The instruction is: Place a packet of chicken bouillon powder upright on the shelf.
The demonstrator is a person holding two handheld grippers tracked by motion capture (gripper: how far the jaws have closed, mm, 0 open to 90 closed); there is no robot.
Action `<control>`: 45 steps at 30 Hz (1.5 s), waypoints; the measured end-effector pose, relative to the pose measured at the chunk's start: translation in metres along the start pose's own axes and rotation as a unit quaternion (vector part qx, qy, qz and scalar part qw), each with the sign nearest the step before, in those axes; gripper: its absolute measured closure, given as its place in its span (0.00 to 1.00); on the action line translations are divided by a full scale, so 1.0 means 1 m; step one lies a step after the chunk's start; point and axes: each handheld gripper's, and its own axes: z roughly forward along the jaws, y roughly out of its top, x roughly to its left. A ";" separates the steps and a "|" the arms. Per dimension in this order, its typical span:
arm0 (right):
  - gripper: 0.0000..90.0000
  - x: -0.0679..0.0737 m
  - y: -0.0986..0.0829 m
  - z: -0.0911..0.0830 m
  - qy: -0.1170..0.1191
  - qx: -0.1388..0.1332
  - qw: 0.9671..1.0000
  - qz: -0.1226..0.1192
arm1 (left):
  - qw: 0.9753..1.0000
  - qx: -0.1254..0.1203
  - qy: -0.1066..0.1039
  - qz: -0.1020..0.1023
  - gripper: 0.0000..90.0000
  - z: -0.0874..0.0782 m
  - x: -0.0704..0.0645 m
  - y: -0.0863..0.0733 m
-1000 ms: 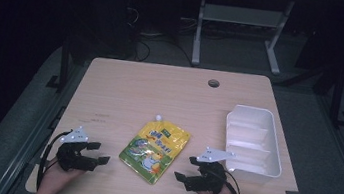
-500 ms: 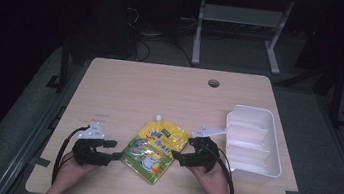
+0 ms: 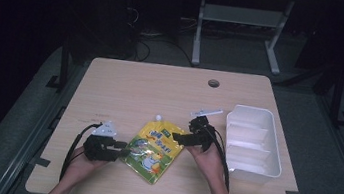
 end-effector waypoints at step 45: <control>0.97 -0.012 -0.009 0.022 0.086 0.024 0.995 0.052 | 1.000 0.001 -0.007 -0.018 0.67 0.002 0.004 -0.003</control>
